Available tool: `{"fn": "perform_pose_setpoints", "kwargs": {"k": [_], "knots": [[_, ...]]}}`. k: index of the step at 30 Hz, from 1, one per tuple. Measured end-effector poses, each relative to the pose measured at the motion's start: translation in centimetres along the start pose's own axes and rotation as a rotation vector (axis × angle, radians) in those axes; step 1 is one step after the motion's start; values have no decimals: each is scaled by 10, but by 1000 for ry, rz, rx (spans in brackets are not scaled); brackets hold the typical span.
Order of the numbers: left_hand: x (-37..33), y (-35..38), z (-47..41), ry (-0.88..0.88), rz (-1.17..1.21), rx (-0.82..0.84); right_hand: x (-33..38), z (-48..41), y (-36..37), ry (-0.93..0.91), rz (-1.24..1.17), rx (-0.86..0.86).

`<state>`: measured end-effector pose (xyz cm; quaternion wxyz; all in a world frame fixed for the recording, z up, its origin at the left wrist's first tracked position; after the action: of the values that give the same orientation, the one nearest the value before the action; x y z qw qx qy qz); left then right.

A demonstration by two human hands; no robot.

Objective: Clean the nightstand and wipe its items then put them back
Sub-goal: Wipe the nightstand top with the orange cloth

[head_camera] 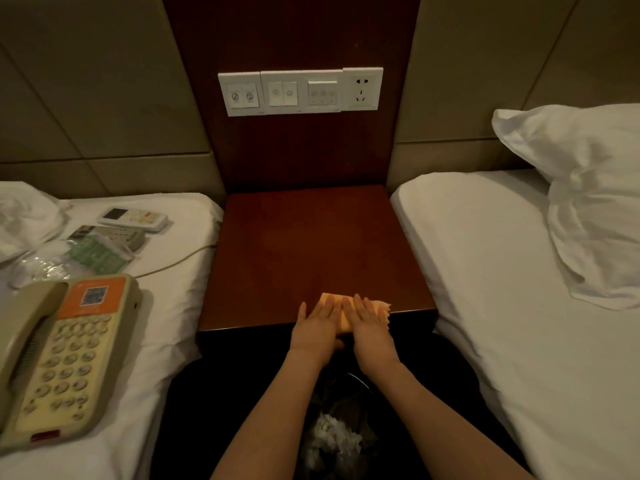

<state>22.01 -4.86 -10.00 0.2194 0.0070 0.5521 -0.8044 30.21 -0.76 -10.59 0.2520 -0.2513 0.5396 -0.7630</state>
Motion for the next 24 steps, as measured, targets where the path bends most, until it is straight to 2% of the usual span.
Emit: {"fn": "perform_pose_setpoints", "kwargs": {"k": [5,9,13,16,19,21,24], "knots": [[1,-1,17,-16,-43,-141,13,13,0,-64,-74,1],[12,-15,27,-34,31,-269,14,17,-16,-32,-217,-143],[44,-43,33,-156,350,-284,14,-1,-48,42,-487,-203],[71,-64,34,-189,690,-297,22,-20,-66,66,-855,-193],[98,-81,32,-231,947,-343,40,-39,-71,153,-1241,-94],[111,-89,30,-239,1093,-333,61,-50,-65,218,-1387,83],[125,-98,27,-233,1258,-296,101,-64,-62,201,-1600,303]]}}
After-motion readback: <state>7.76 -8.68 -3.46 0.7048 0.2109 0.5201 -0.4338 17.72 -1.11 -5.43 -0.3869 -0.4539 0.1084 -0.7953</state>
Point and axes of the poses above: each hand's wrist, its own z-axis away from the middle knuckle, its own y-axis out of the palm, x = y × z, the point moved 5 cm from there along -z, towards the middle knuckle, and after that the axes turned 9 degrees about z, right-handed, at the moved point
